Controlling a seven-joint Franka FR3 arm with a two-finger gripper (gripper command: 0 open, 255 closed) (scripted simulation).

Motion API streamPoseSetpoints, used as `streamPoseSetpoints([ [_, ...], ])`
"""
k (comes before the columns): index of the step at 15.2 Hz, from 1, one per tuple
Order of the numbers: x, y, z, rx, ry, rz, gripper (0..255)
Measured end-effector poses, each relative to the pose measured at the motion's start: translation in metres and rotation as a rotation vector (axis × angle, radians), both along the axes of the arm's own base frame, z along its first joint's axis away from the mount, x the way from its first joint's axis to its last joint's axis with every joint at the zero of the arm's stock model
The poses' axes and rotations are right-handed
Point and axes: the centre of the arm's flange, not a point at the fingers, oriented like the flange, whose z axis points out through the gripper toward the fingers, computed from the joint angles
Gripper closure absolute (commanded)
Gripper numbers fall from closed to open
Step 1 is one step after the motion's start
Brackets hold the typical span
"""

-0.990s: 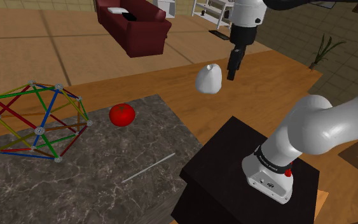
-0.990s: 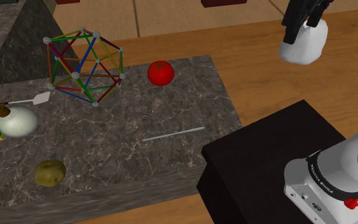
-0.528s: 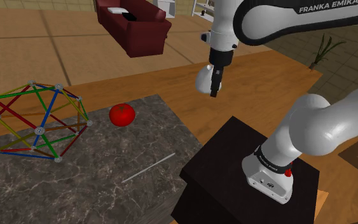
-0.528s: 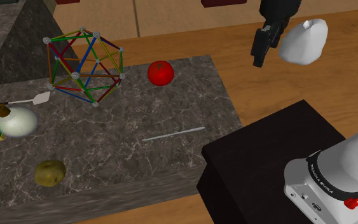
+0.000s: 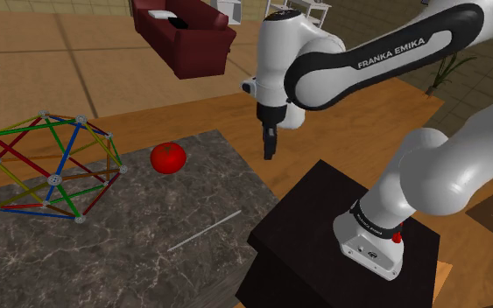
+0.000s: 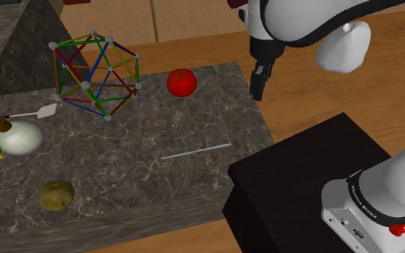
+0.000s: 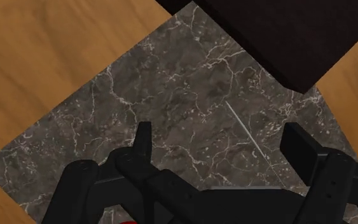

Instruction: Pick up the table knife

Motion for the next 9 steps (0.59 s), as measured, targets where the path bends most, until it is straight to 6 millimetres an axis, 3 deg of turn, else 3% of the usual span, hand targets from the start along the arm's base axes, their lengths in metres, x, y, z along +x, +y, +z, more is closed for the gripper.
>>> streamPoseSetpoints([
  [9,0.013,0.077,-0.094,0.008,-0.008,0.277,0],
])
